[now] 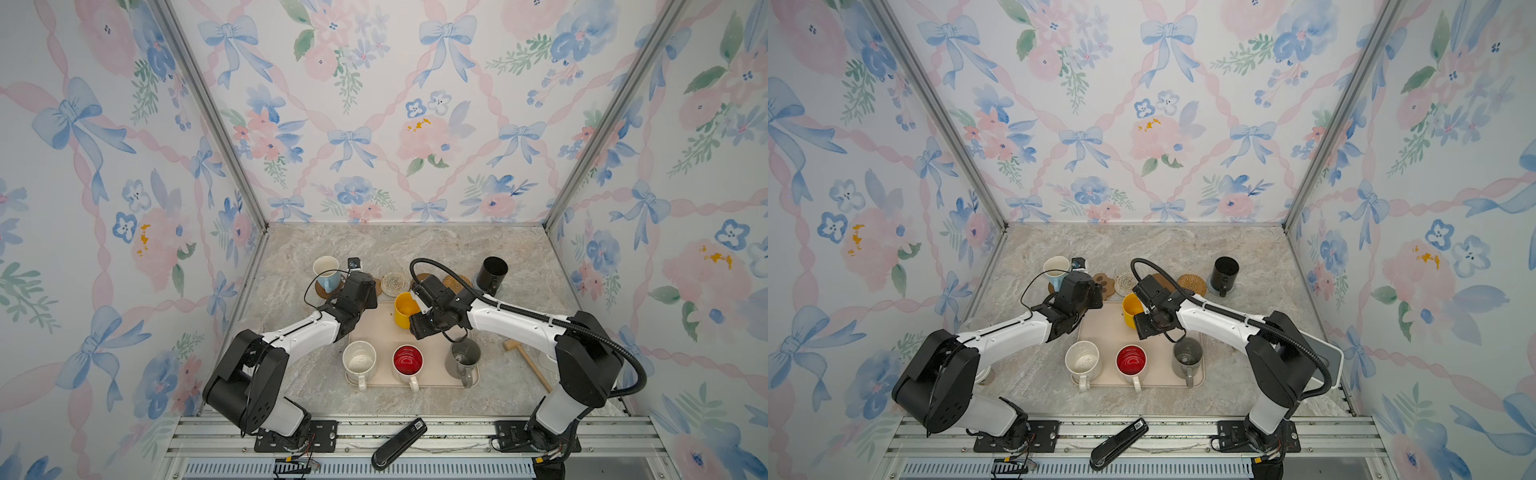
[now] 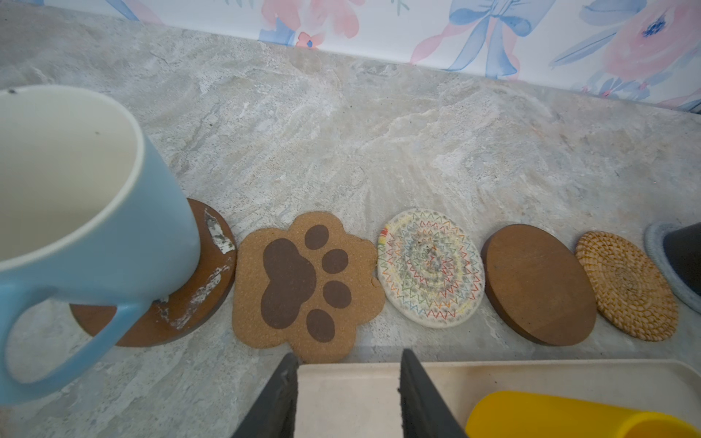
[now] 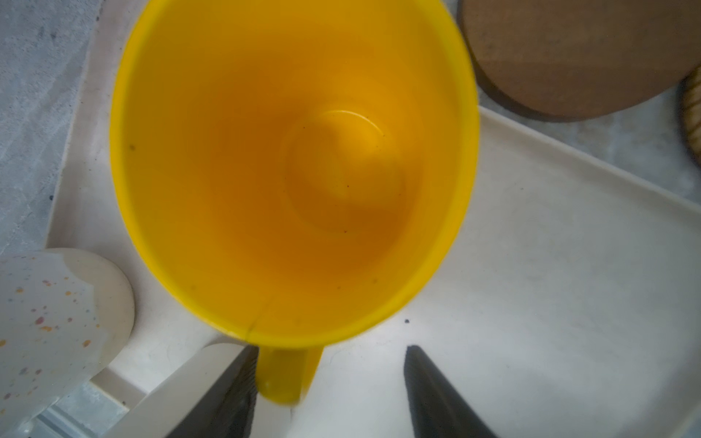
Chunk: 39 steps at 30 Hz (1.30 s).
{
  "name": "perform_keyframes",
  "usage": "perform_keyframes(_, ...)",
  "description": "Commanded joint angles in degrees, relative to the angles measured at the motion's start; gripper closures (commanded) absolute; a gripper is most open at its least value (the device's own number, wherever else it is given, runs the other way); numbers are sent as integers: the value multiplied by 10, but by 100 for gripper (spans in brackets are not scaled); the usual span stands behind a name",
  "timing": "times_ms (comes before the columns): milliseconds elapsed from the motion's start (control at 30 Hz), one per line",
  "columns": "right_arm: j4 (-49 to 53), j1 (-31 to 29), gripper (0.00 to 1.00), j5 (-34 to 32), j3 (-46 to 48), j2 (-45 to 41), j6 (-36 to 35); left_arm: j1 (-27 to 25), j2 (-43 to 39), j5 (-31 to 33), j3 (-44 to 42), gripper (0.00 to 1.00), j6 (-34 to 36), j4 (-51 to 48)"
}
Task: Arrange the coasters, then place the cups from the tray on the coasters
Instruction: 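Lower the open right gripper onto the yellow mug's rim and close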
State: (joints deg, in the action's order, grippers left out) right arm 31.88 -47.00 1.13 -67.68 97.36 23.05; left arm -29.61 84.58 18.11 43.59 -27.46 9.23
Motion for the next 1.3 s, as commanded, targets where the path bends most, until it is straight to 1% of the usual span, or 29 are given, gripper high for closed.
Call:
perform_keyframes(0, -4, -7, 39, -8, -20, 8, 7, 3, -12, -7, -10, 59, 10, 14)
perform_keyframes(167, -7, -6, 49, -12, -27, 18, 11, 4, -12, -10, -10, 60, 12, 15)
perform_keyframes(267, -10, -6, 51, -11, -31, 24, 12, 5, -13, -9, -10, 59, 12, 16)
perform_keyframes(667, -19, -6, 51, -2, -40, 38, 15, 8, -20, -13, -10, 60, 12, 17)
perform_keyframes(733, -18, -5, 51, -1, -42, 41, 15, 9, -22, -12, -28, 60, 12, 17)
perform_keyframes(833, -22, -5, 51, 2, -41, 44, 16, 9, -23, -11, -29, 60, 12, 17)
perform_keyframes(900, -25, -5, 52, 4, -41, 46, 17, 9, -24, -11, -29, 60, 12, 17)
perform_keyframes(1100, -30, -5, 61, 8, -42, 51, 19, 10, -25, -12, -31, 60, 12, 17)
perform_keyframes(1267, -32, -6, 62, 9, -41, 56, 19, 10, -24, -13, -31, 60, 13, 17)
